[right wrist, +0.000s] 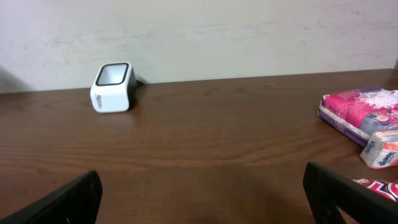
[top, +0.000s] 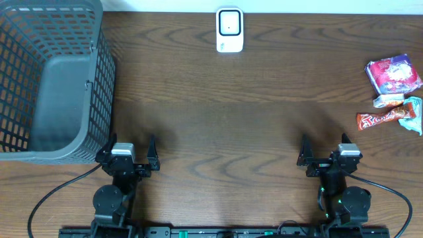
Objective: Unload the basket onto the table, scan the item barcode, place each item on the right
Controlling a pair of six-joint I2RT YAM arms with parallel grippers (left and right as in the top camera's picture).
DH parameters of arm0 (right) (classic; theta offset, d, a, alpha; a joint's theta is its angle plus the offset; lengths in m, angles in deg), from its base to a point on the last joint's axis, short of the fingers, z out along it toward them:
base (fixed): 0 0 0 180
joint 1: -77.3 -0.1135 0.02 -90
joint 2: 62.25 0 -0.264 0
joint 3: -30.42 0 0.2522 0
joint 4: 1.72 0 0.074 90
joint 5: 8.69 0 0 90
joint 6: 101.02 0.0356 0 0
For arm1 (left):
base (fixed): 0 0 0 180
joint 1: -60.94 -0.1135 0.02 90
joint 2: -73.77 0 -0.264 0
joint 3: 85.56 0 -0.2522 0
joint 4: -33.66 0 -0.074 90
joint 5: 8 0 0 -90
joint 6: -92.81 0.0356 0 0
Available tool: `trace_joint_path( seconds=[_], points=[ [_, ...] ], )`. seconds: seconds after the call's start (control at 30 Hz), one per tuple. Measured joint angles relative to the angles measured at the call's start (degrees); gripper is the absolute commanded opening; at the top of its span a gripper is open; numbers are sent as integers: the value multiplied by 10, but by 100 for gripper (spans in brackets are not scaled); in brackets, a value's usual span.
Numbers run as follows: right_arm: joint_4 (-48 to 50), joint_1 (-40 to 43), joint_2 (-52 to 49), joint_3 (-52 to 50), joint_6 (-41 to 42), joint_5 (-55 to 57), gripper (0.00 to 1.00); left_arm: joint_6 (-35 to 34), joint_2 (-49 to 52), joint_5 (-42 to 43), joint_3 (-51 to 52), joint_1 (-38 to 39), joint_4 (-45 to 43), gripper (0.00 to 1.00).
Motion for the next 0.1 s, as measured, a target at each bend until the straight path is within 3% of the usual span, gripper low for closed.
trace_joint_path(
  seconds=[0.1],
  points=[
    [0, 0, 0, 0, 0, 0, 99, 0, 0, 0, 0, 0, 0, 98]
  ],
)
